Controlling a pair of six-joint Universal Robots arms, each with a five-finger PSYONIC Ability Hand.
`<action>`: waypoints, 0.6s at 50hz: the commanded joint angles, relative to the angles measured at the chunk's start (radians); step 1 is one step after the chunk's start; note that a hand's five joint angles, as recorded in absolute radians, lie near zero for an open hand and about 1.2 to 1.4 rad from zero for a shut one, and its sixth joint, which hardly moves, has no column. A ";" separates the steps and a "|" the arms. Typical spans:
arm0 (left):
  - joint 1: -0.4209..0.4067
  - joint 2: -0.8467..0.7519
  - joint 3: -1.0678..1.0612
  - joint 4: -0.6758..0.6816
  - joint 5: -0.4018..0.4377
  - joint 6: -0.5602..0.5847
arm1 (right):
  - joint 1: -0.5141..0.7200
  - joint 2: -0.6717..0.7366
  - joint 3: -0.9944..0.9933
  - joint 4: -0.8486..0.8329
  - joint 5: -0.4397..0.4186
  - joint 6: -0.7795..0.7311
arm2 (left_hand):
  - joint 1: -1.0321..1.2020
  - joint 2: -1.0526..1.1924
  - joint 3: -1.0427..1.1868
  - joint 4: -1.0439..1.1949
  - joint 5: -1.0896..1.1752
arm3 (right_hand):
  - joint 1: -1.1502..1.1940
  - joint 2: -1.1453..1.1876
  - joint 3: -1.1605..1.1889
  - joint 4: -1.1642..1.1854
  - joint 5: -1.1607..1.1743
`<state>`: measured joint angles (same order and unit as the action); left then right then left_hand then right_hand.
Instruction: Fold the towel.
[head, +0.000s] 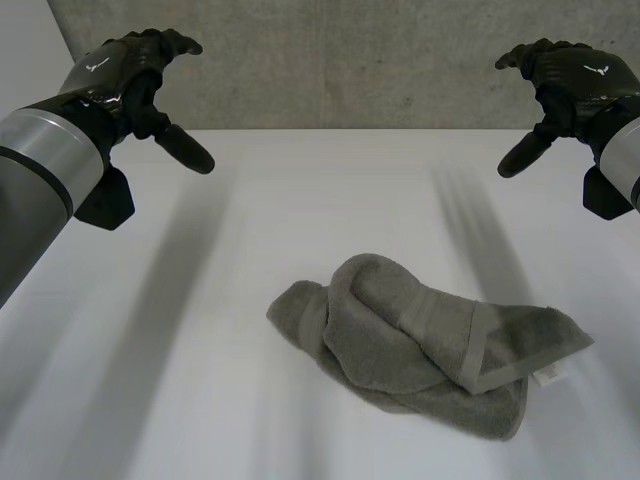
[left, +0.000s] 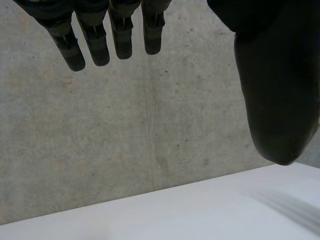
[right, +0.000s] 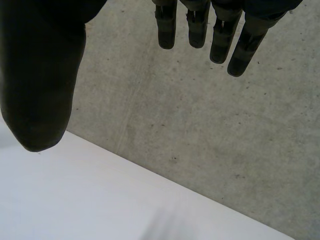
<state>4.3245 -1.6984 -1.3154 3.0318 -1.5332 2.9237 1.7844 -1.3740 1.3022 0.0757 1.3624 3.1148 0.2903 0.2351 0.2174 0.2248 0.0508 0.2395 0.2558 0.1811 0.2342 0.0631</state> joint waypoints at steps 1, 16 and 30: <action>-0.003 -0.026 -0.001 -0.001 0.008 0.000 | 0.001 -0.004 -0.014 0.013 -0.022 -0.048 | -0.116 -0.061 -0.043 -0.050 -0.051 | -0.065 -0.081 -0.007 -0.060 -0.063; -0.091 -0.346 0.038 -0.068 0.295 0.090 | 0.020 0.067 0.040 0.421 -0.242 -0.309 | -0.077 -0.022 -0.043 -0.050 -0.012 | -0.065 -0.081 -0.007 -0.060 -0.063; -0.152 -0.544 0.048 -0.139 0.278 0.262 | 0.020 0.148 0.354 0.121 -0.220 -0.309 | 0.264 0.319 -0.043 -0.050 0.329 | 0.118 0.101 -0.007 -0.060 0.120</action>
<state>4.1913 -2.1903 -1.2665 2.8985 -1.2408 3.1698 1.8030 -1.2804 1.5493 0.3383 1.1296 2.8146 0.5240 0.5332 0.2174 0.2248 0.3612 0.2407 0.2576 0.1811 0.2342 0.0678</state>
